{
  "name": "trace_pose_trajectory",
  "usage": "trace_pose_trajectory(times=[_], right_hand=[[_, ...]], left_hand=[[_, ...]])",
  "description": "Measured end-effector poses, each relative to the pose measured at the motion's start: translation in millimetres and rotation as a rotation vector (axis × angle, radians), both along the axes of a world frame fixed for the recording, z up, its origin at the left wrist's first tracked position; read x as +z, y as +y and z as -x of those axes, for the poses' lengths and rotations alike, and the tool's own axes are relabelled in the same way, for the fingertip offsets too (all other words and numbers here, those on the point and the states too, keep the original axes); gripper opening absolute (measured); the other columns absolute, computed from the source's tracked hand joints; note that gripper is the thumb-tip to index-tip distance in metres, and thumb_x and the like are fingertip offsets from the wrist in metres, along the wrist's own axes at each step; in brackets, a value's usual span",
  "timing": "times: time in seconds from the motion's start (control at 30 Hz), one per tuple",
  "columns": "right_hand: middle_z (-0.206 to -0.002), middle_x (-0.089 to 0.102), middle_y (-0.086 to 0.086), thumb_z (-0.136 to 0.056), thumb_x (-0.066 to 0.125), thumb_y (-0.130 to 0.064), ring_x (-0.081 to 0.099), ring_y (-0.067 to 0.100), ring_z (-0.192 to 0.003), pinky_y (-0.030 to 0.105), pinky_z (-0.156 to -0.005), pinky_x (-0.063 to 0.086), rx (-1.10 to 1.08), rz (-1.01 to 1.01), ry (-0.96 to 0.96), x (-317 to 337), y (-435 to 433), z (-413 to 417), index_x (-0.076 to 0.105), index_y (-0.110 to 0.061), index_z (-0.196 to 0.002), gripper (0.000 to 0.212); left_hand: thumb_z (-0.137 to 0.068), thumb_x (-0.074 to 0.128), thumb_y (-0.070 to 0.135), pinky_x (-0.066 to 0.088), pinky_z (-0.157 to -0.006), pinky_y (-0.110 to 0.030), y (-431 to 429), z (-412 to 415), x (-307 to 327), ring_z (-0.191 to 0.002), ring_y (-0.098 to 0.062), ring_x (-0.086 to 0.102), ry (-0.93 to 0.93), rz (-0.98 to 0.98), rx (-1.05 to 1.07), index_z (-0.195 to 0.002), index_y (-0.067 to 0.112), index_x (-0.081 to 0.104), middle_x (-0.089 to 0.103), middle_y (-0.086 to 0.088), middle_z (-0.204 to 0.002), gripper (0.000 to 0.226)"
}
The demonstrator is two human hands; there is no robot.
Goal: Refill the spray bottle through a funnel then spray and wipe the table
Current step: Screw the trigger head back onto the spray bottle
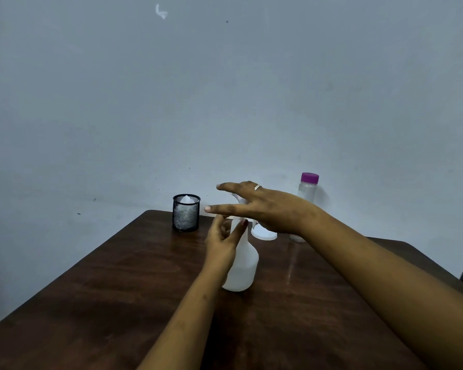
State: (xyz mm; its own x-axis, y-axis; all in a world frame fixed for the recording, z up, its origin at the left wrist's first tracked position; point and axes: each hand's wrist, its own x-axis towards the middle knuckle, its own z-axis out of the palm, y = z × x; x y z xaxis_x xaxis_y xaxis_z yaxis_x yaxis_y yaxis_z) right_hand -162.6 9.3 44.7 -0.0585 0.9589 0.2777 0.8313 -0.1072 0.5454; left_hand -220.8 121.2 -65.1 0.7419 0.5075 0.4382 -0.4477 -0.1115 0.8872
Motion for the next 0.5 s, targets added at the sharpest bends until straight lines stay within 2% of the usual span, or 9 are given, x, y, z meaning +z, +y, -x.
trace_pose_trajectory(times=[0.07, 0.17, 0.23, 0.3, 0.33, 0.4, 0.43, 0.5], right_hand=[[-0.153, 0.022, 0.004, -0.07, 0.049, 0.023, 0.044, 0.025, -0.121, 0.032, -0.071, 0.055, 0.025, -0.027, 0.029, -0.8, -3.4, -0.7, 0.01, -0.047, -0.146, 0.112], [-0.154, 0.024, 0.007, -0.071, 0.051, 0.023, 0.052, 0.028, -0.118, 0.034, -0.088, 0.05, 0.037, -0.067, 0.067, -2.6, -4.8, -1.9, 0.004, -0.044, -0.147, 0.112], [-0.155, 0.026, 0.007, -0.071, 0.054, 0.022, 0.056, 0.028, -0.115, 0.043, -0.102, 0.041, 0.018, -0.118, 0.038, -10.4, -4.9, -3.0, 0.0, -0.042, -0.148, 0.114], [-0.155, 0.028, 0.008, -0.076, 0.049, 0.016, 0.052, 0.026, -0.124, 0.05, -0.111, 0.027, -0.013, -0.213, -0.039, -19.8, -6.7, -2.6, -0.003, -0.04, -0.148, 0.105], [-0.153, 0.031, 0.008, -0.08, 0.042, 0.01, 0.047, 0.025, -0.129, 0.05, -0.113, 0.023, -0.019, -0.301, -0.036, -23.7, -8.7, 0.4, 0.0, -0.038, -0.149, 0.093], [-0.142, 0.045, 0.012, -0.084, 0.031, -0.002, 0.043, 0.022, -0.127, 0.042, -0.111, 0.029, 0.033, -0.585, 0.067, -37.4, -11.0, 6.9, 0.016, -0.031, -0.148, 0.072], [-0.133, 0.052, 0.013, -0.084, 0.032, -0.004, 0.046, 0.019, -0.121, 0.034, -0.107, 0.036, 0.079, -0.754, 0.154, -48.4, -11.0, 10.2, 0.026, -0.027, -0.144, 0.065], [-0.117, 0.058, 0.004, -0.08, 0.043, 0.002, 0.051, 0.009, -0.107, 0.019, -0.092, 0.044, 0.105, -1.057, 0.396, -75.5, -8.0, 17.6, 0.038, -0.023, -0.132, 0.058]], left_hand=[[-0.087, 0.064, 0.031, 0.045, -0.074, -0.017, -3.2, -2.2, 0.9, -0.081, 0.009, 0.06, -0.01, 0.045, 0.028, -0.101, 0.044, 0.052, 0.063, 0.008, -0.089, 0.023], [-0.086, 0.062, 0.041, 0.043, -0.075, -0.024, -3.1, -6.6, 1.5, -0.088, -0.013, 0.058, -0.001, 0.034, 0.03, -0.115, 0.05, 0.048, 0.06, -0.012, -0.094, 0.034], [-0.088, 0.059, 0.041, 0.04, -0.076, -0.024, -1.7, -8.4, -0.2, -0.087, -0.012, 0.052, 0.007, 0.01, 0.01, -0.125, 0.038, 0.052, 0.054, -0.01, -0.092, 0.037], [-0.091, 0.056, 0.035, 0.04, -0.075, -0.019, -2.6, -7.4, 1.4, -0.087, -0.005, 0.052, 0.005, 0.017, 0.003, -0.123, 0.032, 0.052, 0.054, 0.004, -0.09, 0.033], [-0.092, 0.056, 0.032, 0.04, -0.075, -0.016, -3.2, -6.8, 2.0, -0.087, -0.001, 0.052, 0.005, 0.022, 0.003, -0.12, 0.033, 0.051, 0.055, 0.01, -0.091, 0.028], [-0.092, 0.057, 0.028, 0.042, -0.075, -0.015, -3.1, -7.1, 1.2, -0.088, 0.0, 0.055, 0.005, 0.039, 0.009, -0.113, 0.037, 0.051, 0.059, 0.01, -0.094, 0.024], [-0.091, 0.058, 0.027, 0.043, -0.075, -0.016, -2.4, -8.0, 0.2, -0.088, -0.003, 0.056, 0.0, 0.049, 0.012, -0.109, 0.039, 0.053, 0.061, 0.008, -0.095, 0.022], [-0.091, 0.059, 0.026, 0.045, -0.077, -0.02, -1.3, -8.6, -2.5, -0.088, -0.009, 0.058, -0.014, 0.071, 0.008, -0.107, 0.038, 0.057, 0.063, 0.003, -0.096, 0.02]])
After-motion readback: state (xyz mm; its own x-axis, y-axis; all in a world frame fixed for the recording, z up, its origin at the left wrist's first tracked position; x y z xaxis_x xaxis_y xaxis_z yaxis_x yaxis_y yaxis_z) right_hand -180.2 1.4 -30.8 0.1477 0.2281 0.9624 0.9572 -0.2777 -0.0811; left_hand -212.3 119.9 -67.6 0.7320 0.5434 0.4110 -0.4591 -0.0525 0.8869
